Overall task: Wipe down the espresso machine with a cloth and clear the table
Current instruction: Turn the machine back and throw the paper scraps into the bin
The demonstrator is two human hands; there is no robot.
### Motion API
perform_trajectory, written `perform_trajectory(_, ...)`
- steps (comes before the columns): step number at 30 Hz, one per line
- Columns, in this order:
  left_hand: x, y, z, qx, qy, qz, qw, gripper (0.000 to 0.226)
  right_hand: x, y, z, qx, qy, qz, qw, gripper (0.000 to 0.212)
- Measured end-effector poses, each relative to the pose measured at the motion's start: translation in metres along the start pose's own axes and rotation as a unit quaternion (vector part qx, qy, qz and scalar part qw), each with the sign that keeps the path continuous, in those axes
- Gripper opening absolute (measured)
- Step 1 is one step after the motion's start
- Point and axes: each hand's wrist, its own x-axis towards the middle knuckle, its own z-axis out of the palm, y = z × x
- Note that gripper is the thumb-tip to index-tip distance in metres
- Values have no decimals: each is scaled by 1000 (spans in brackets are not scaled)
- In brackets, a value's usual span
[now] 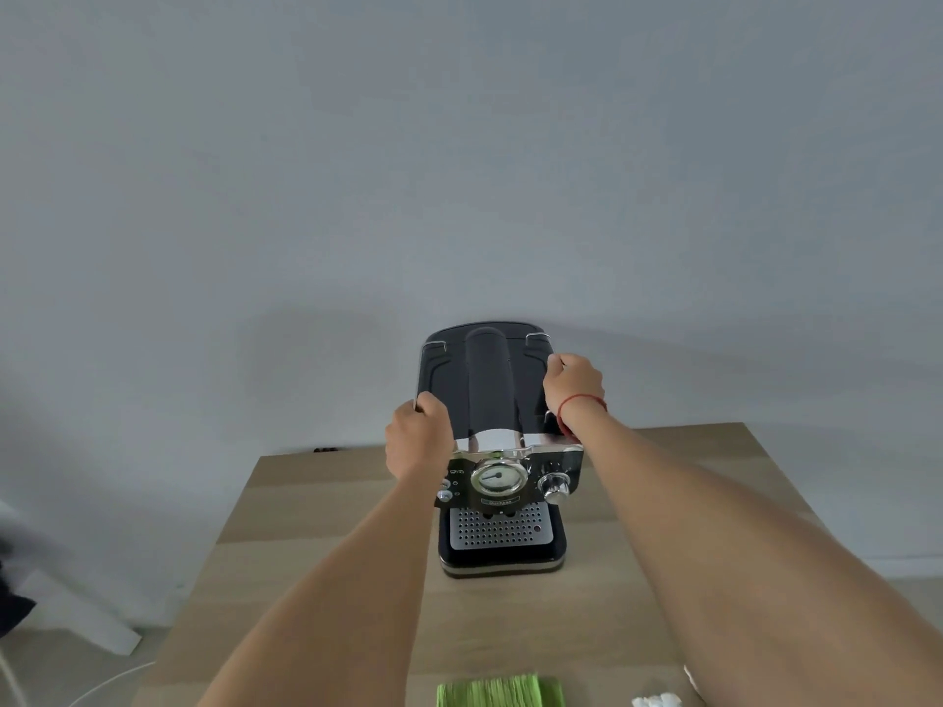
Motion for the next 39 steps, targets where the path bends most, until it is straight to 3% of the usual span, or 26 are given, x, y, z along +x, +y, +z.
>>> perform_trajectory(4,-29,7,-14,59,-23,13,998,51,-21,10,-15,24,-68,-8,997,43)
perform_trajectory(8,-62,11,-15,107,17,154,982,65,-48,37,-54,27,-57,0,998,57)
perform_trajectory(13,-120,18,15,170,-19,288,942,58,-80,91,-105,-23,-57,28,998,45)
perform_trajectory(19,-206,-29,77,200,-53,351,913,46,-125,187,-120,-85,-109,78,987,32)
perform_trajectory(21,-231,-54,99,217,-116,326,913,46,-138,224,-117,-104,-129,99,981,41)
perform_trajectory(23,-254,-84,118,252,-229,248,907,48,-151,260,-110,-122,-153,104,975,34)
perform_trajectory(26,-283,-140,141,351,-361,172,847,47,-175,304,-101,-147,-222,93,959,24)
perform_trajectory(29,-299,-179,156,358,-345,182,848,32,-194,333,-88,-173,-269,62,945,36)
perform_trajectory(33,-300,-174,159,313,-300,174,884,24,-195,349,-76,-176,-230,115,950,22)
perform_trajectory(39,-266,-168,114,247,-231,147,930,28,-196,289,-56,-163,-197,64,965,15)
